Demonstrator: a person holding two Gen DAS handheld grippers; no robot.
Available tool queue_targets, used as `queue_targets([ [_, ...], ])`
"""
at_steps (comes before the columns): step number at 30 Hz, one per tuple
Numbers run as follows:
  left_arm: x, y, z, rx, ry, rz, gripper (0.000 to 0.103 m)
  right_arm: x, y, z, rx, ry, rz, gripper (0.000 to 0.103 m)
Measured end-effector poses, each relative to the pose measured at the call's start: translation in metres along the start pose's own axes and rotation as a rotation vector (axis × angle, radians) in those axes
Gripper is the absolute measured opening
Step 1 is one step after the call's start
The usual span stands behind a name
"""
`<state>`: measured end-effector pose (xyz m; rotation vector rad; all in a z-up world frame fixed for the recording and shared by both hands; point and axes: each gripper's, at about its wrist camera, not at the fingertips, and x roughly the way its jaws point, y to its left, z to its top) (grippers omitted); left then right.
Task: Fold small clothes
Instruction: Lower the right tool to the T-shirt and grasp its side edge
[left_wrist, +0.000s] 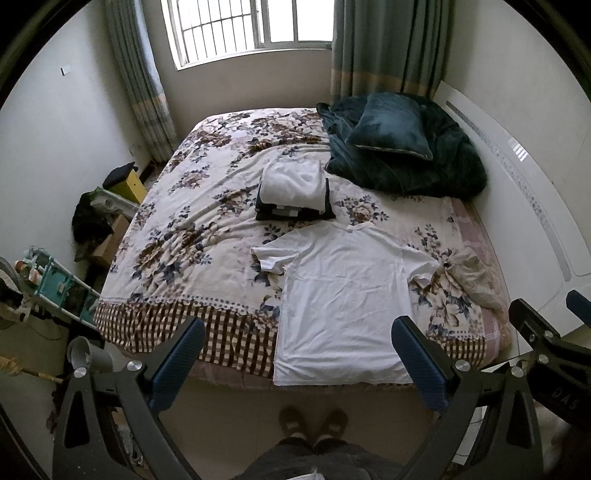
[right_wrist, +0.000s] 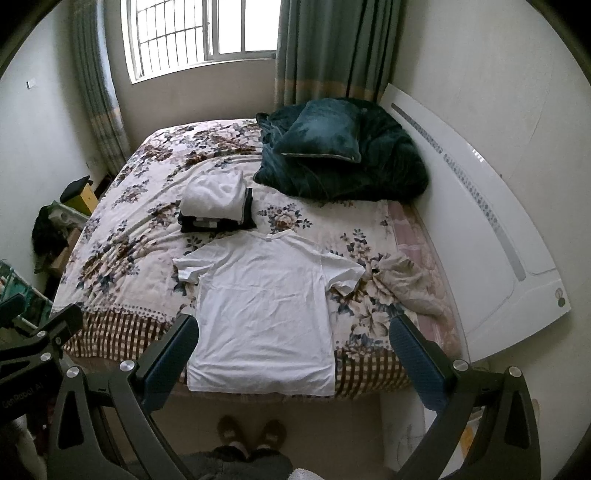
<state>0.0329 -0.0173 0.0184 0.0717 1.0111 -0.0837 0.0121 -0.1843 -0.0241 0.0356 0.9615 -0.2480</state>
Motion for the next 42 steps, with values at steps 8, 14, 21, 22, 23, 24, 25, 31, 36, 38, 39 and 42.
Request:
queue_targets([
  [8,0.081,0.008,0.017,0.033,-0.052,0.059,0.103,0.062,-0.012,0.000,0.120,0.046,-0.040,0.103],
  [14,0.205,-0.014,0.032,0.052,0.045,0.110,0.103,0.176,-0.064,-0.013,0.278,0.125,-0.123,0.103],
  [21,0.379,-0.069,0.036,0.055,0.216,0.157,0.103,0.378,-0.155,-0.032,0.488,0.265,-0.135,0.103],
  [22,0.406,-0.079,0.034,0.057,0.239,0.174,0.103,0.408,-0.164,-0.034,0.512,0.281,-0.131,0.103],
  [23,0.433,-0.087,0.032,0.056,0.262,0.185,0.103,0.440,-0.175,-0.037,0.543,0.295,-0.113,0.103],
  [24,0.460,-0.094,0.029,0.052,0.292,0.193,0.103,0.476,-0.186,-0.040,0.579,0.306,-0.097,0.103],
  [25,0.480,-0.099,0.027,0.046,0.322,0.194,0.103,0.505,-0.194,-0.043,0.607,0.328,-0.094,0.103],
  [31,0.600,-0.127,0.011,0.008,0.473,0.200,0.103,0.676,-0.233,-0.080,0.901,0.456,0.005,0.103],
  [36,0.651,-0.135,0.005,-0.020,0.511,0.184,0.103,0.760,-0.246,-0.113,1.173,0.470,0.095,0.086],
  [38,0.660,-0.134,0.003,-0.025,0.517,0.174,0.103,0.778,-0.246,-0.120,1.264,0.433,0.133,0.069],
  [39,0.662,-0.133,0.001,-0.027,0.518,0.171,0.103,0.783,-0.245,-0.121,1.304,0.393,0.127,0.064],
  [42,0.664,-0.124,-0.001,-0.043,0.528,0.160,0.103,0.782,-0.240,-0.116,1.342,0.299,0.086,0.027],
])
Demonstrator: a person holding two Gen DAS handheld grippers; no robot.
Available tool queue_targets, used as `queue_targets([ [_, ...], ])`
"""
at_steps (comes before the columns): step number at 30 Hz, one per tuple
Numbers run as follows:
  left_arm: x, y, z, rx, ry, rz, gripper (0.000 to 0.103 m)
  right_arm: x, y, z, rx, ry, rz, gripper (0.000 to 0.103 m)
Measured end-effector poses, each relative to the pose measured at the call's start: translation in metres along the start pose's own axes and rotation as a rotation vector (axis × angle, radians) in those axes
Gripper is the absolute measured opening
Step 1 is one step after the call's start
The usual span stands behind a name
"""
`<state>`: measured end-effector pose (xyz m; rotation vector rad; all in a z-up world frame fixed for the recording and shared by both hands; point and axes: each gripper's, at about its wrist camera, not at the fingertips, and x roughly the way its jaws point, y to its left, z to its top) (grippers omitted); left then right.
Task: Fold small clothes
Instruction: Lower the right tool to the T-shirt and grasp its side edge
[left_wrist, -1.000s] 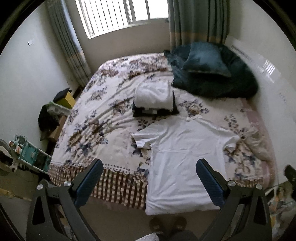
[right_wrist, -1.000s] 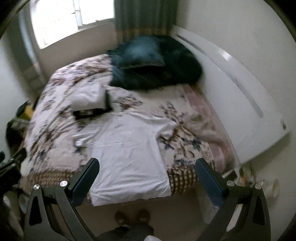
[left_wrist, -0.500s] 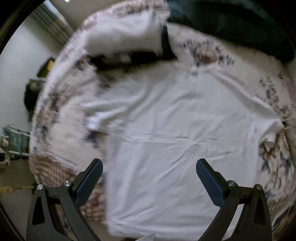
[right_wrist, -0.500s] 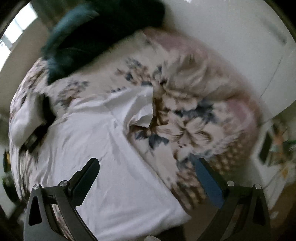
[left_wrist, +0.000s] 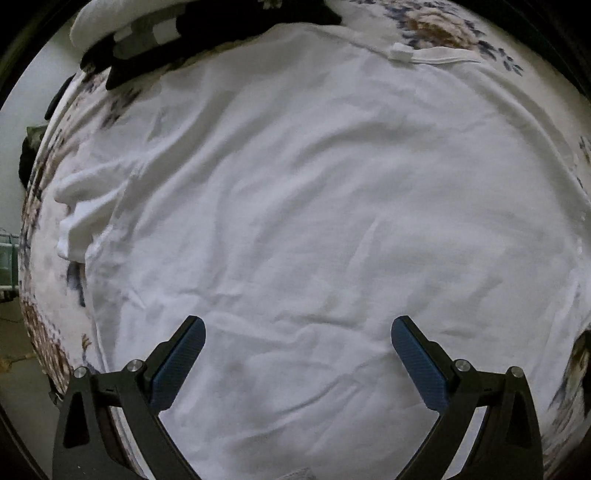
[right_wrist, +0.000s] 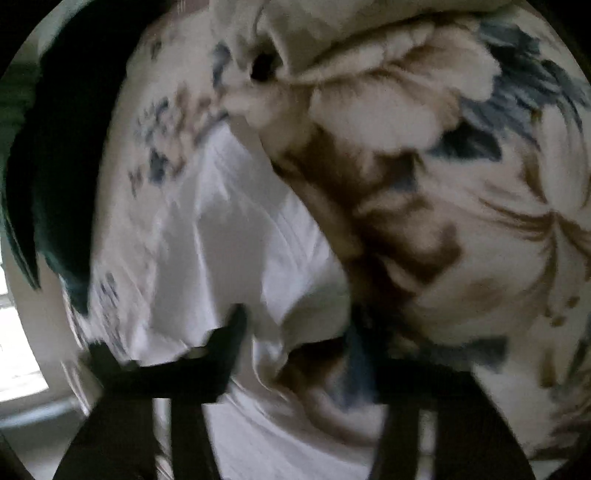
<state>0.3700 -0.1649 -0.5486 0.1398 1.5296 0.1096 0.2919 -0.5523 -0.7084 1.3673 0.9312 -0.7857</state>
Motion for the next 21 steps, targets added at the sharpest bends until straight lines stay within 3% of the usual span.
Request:
queue_targets([
  [2,-0.001,0.009,0.001,-0.017,0.002,-0.017,0.103,-0.005,0.012,-0.004,-0.038,-0.055,-0.009,0.016],
  [5,-0.007,0.027,0.002,-0.047,-0.004,-0.041,0.103,-0.020,0.047,-0.017,-0.193,-0.145,-0.047,0.013],
  [8,-0.020,0.050,0.005,-0.073,-0.041,-0.045,0.103,-0.037,0.100,-0.045,-0.454,-0.214,-0.076,0.013],
  [11,-0.032,0.074,0.003,-0.099,-0.084,-0.025,0.103,-0.032,0.157,-0.101,-0.780,-0.238,-0.106,0.013],
  [16,-0.029,0.121,-0.005,-0.135,-0.091,0.017,0.103,0.006,0.190,-0.227,-1.282,-0.224,-0.164,0.012],
  [18,-0.023,0.131,-0.010,-0.147,-0.081,0.033,0.103,0.029,0.185,-0.267,-1.415,-0.189,-0.201,0.012],
  [21,-0.015,0.163,-0.020,-0.178,-0.069,0.051,0.103,0.053,0.168,-0.299,-1.539,-0.094,-0.273,0.013],
])
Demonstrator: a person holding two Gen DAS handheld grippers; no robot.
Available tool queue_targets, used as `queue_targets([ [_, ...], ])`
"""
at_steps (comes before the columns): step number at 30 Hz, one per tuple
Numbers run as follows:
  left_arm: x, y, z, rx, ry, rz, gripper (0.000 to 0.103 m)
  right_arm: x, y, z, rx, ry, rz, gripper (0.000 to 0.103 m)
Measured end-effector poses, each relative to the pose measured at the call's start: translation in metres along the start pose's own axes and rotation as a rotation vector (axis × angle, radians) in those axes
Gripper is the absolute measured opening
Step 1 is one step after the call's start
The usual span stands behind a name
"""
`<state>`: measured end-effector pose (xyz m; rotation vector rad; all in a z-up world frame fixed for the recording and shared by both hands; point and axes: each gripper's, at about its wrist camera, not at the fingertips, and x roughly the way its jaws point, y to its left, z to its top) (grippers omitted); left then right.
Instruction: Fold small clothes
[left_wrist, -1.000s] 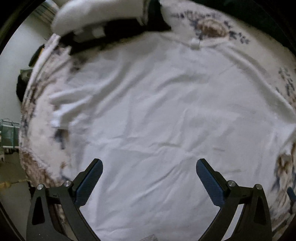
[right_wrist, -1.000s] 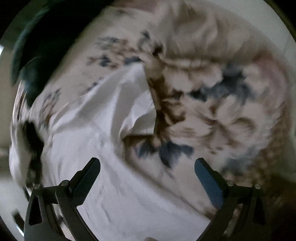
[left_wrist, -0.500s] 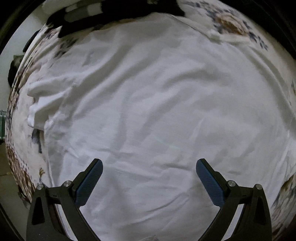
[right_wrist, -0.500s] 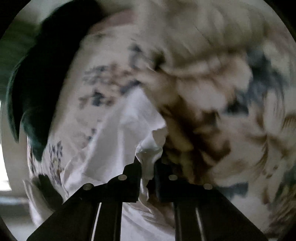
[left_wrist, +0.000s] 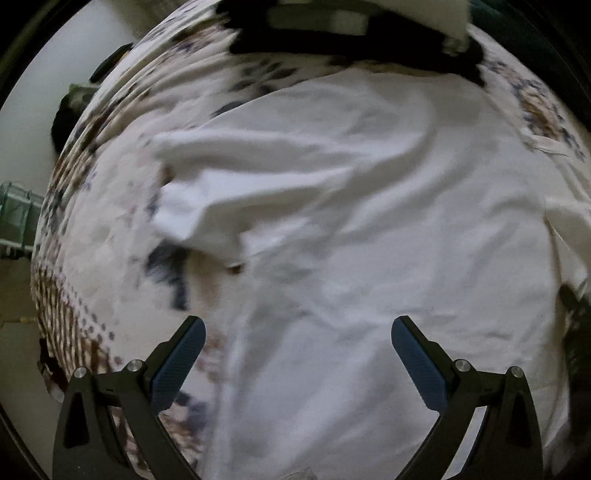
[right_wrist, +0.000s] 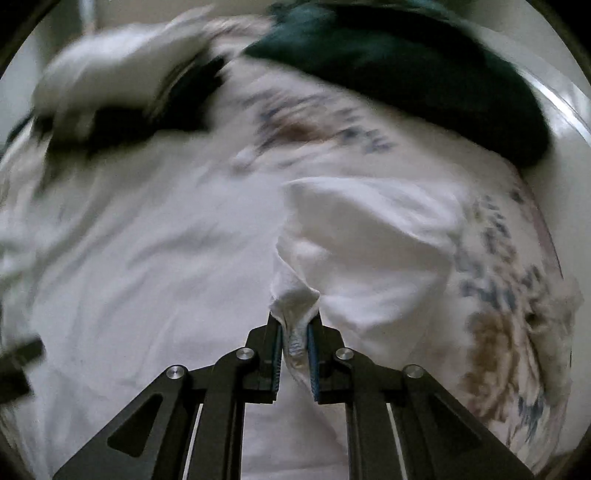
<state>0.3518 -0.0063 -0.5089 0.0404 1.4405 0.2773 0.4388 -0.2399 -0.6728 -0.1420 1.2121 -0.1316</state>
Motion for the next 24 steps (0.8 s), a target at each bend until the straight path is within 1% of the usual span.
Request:
queue_targets([
  [1,0.004,0.008,0.001,-0.011,0.000,0.003,0.103,0.005,0.005,-0.005,-0.022,0.043,0.020,0.018],
  [2,0.004,0.020,-0.002,-0.028,0.000,0.006,0.103,0.006,0.008,-0.010,-0.032,0.084,0.072,0.030],
  [3,0.006,0.031,-0.003,-0.045,0.002,0.007,0.103,0.002,0.009,-0.017,-0.031,0.103,0.142,0.036],
  [4,0.011,0.038,0.002,-0.059,0.005,0.007,0.103,-0.005,0.007,-0.023,-0.027,0.106,0.189,0.046],
  [5,0.011,0.047,0.001,-0.077,0.007,0.009,0.103,-0.014,0.006,-0.027,-0.024,0.109,0.238,0.049],
  [6,0.012,0.054,0.000,-0.092,0.010,0.012,0.103,-0.023,0.003,-0.030,-0.009,0.107,0.256,0.050],
  [7,0.011,0.060,-0.003,-0.111,0.014,0.017,0.103,-0.031,-0.004,-0.029,0.023,0.095,0.249,0.050],
  [9,0.013,0.075,-0.003,-0.140,0.011,0.024,0.103,-0.046,-0.026,-0.025,0.127,0.060,0.242,0.051],
  [10,0.011,0.073,-0.007,-0.146,0.010,0.027,0.103,-0.048,-0.032,-0.022,0.151,0.045,0.223,0.056],
  [11,0.012,0.076,-0.006,-0.152,0.011,0.028,0.103,-0.049,-0.036,-0.019,0.148,0.035,0.206,0.061],
  [13,0.016,0.083,-0.006,-0.157,0.014,0.028,0.103,-0.042,-0.022,-0.016,0.098,0.064,0.143,0.061],
  [14,0.016,0.083,-0.008,-0.158,0.017,0.026,0.103,-0.034,-0.010,-0.017,0.052,0.086,0.156,0.061],
  [15,0.018,0.083,-0.009,-0.158,0.022,0.022,0.103,-0.026,0.000,-0.009,0.003,0.100,0.134,0.061],
  [16,0.027,0.097,-0.003,-0.156,0.025,0.018,0.103,-0.017,0.013,-0.009,-0.064,0.109,0.082,0.061],
  [17,0.025,0.095,-0.005,-0.153,0.026,0.019,0.103,-0.010,0.024,-0.015,-0.130,0.113,0.010,0.056],
  [18,0.026,0.095,-0.006,-0.149,0.024,0.021,0.103,-0.002,0.030,-0.020,-0.152,0.120,-0.050,0.044],
  [19,0.026,0.096,-0.007,-0.145,0.023,0.025,0.103,0.002,0.029,-0.022,-0.133,0.124,-0.072,0.010],
  [21,0.025,0.098,-0.009,-0.146,0.017,0.032,0.103,0.000,0.029,-0.027,-0.099,0.101,-0.092,0.009],
  [24,0.025,0.105,-0.012,-0.164,0.009,0.044,0.103,-0.021,0.042,-0.031,-0.146,0.031,-0.071,0.009],
])
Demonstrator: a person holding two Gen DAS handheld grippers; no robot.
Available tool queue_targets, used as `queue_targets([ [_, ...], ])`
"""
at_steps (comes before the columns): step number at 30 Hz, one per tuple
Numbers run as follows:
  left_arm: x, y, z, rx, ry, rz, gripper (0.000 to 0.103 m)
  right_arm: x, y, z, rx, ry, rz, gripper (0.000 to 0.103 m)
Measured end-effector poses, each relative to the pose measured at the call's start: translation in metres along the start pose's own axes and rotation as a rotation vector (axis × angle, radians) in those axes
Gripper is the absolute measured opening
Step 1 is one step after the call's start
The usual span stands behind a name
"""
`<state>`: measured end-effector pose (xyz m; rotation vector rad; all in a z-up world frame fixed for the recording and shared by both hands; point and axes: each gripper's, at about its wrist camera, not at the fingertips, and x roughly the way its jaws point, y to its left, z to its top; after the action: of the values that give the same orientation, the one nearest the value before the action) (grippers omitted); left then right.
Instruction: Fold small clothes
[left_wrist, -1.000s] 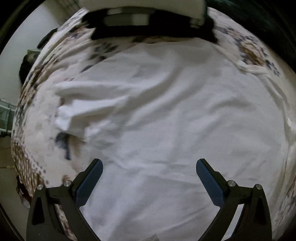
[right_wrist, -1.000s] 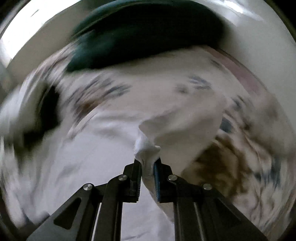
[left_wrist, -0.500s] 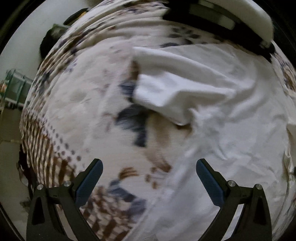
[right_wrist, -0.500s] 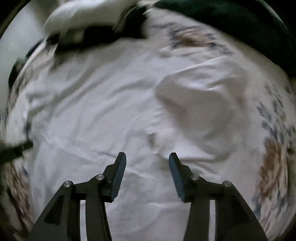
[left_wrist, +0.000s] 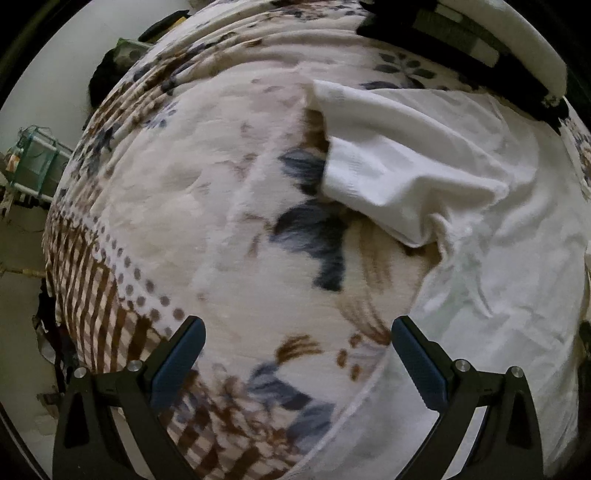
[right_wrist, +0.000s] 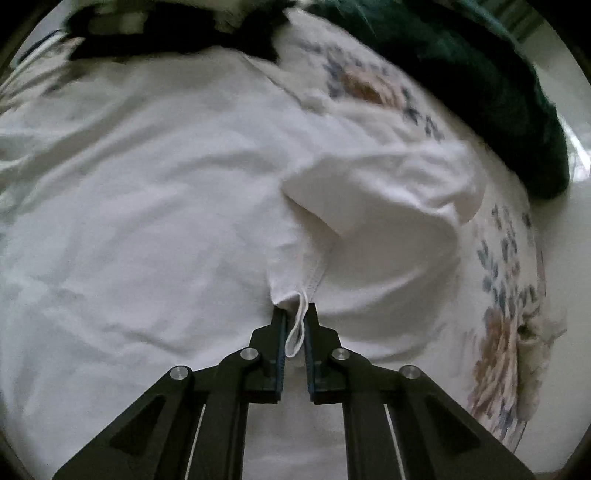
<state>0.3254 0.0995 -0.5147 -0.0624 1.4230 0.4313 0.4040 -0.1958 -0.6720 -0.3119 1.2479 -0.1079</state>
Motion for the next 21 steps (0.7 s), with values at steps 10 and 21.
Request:
queue_targets([
  [10,0.002,0.010,0.004,-0.021,-0.007,-0.002,0.103,-0.015,0.030,-0.021,-0.114,0.108,0.142,0.025],
  [21,-0.037,-0.051,0.034,0.121,-0.124,-0.197,0.103,-0.017,-0.088,0.033,0.586,0.129,0.467,0.046],
])
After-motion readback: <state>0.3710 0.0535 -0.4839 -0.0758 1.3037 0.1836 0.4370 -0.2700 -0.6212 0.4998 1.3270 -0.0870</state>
